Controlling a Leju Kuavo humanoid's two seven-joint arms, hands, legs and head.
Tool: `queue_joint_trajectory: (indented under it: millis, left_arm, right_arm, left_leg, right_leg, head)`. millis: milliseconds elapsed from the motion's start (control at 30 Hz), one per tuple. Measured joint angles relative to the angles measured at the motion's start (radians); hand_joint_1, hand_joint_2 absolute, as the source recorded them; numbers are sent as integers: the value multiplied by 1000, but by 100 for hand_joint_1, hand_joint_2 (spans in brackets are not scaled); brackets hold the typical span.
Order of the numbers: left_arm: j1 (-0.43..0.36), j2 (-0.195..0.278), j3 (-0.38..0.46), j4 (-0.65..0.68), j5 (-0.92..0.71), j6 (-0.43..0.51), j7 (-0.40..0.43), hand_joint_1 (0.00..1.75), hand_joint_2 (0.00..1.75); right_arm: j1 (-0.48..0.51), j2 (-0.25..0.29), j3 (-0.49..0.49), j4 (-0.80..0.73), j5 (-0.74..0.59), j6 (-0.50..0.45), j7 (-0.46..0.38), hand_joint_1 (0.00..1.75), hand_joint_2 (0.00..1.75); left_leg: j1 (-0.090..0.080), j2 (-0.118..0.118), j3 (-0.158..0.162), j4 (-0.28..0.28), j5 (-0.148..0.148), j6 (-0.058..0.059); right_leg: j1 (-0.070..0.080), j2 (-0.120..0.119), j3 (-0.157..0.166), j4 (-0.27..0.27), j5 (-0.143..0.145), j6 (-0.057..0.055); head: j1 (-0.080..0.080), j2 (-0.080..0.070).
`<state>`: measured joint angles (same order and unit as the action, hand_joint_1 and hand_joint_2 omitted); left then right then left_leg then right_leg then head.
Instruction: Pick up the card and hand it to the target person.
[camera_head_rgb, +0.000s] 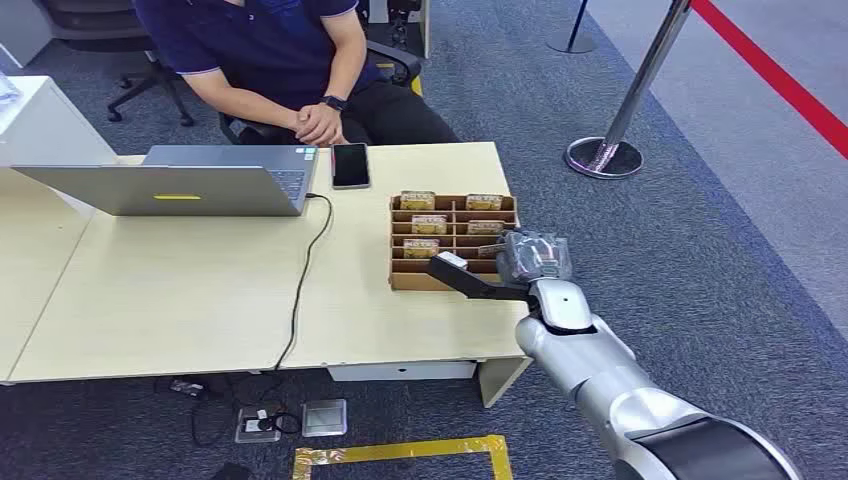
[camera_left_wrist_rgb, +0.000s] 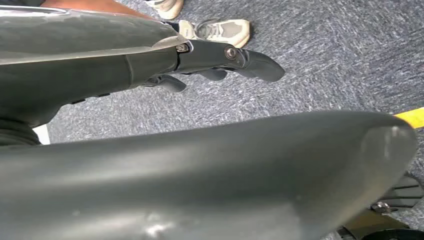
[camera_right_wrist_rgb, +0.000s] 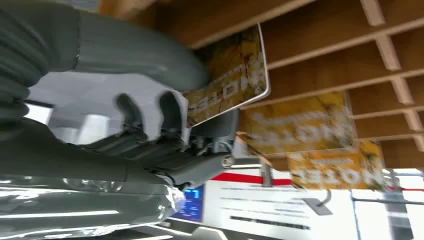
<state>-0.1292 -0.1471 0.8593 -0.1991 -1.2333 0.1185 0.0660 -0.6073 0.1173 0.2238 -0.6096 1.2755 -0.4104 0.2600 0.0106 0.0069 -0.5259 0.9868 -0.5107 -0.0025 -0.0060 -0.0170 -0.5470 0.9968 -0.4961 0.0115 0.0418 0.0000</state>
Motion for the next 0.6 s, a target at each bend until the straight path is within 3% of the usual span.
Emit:
queue_joint_trajectory:
  millis: [600]
  left_arm:
    - [-4, -3, -4, 0, -9, -6, 15, 0, 0]
  right_arm:
    - [5, -7, -39, -8, -30, -10, -14, 175, 175]
  left_leg:
    - [0, 0, 0, 0, 0, 0]
  right_leg:
    - [0, 0, 0, 0, 0, 0]
  head:
    - [0, 0]
